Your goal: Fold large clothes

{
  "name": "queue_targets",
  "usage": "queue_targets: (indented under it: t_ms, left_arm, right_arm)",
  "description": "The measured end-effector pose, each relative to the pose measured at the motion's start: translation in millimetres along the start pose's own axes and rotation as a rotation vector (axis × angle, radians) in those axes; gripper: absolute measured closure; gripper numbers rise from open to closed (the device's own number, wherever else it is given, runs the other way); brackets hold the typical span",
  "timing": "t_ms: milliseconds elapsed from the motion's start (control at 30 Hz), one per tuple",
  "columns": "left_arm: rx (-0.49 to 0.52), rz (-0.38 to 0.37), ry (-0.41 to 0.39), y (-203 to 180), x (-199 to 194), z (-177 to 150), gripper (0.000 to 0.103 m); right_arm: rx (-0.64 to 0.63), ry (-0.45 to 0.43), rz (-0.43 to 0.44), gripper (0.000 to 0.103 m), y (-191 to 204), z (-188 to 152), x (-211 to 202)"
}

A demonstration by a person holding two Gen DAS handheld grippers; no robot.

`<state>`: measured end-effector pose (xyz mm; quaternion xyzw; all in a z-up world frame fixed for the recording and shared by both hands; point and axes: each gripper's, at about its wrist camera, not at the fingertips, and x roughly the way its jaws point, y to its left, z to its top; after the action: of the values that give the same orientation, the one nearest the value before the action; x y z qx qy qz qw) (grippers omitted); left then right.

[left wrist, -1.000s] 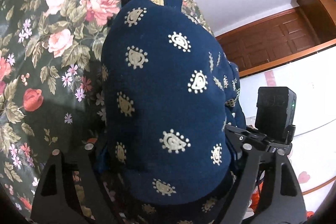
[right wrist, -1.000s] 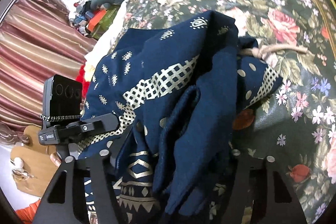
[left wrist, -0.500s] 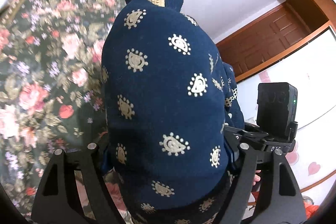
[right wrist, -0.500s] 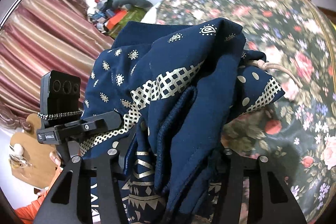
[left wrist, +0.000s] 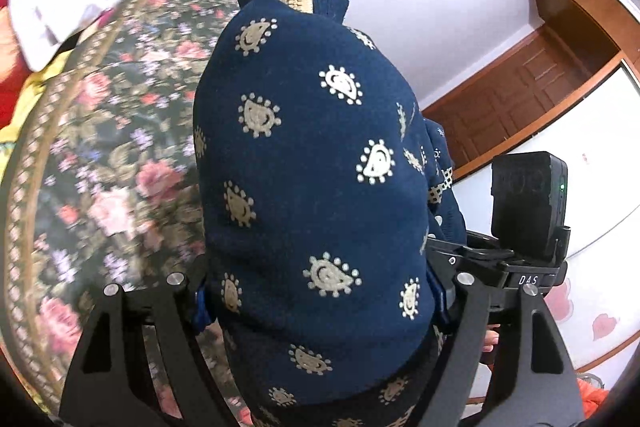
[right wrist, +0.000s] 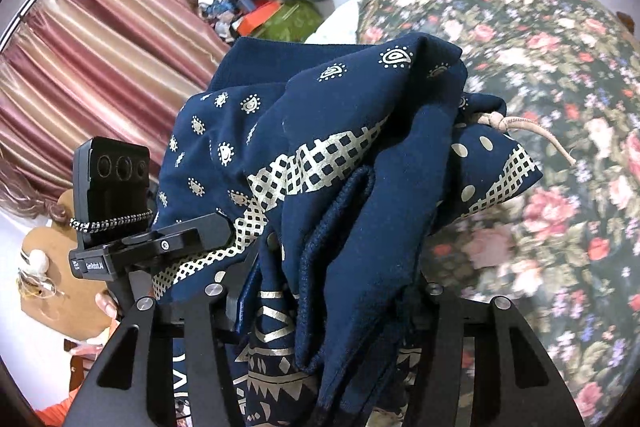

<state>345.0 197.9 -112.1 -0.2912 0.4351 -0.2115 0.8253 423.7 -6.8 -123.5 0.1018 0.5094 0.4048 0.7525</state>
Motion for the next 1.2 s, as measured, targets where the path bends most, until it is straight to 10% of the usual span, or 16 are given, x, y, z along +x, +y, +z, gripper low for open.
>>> queue_targets:
  t_ms: [733, 1200]
  left_arm:
    - [-0.198, 0.048, 0.159, 147.2, 62.9, -39.7, 0.024]
    - [-0.076, 0.214, 0.159, 124.1, 46.0, -42.7, 0.022]
  right_arm:
    - [0.140, 0.219, -0.032, 0.051, -54.1, -35.2, 154.5]
    - [0.114, 0.234, -0.053, 0.036, -63.4, -42.9, 144.4]
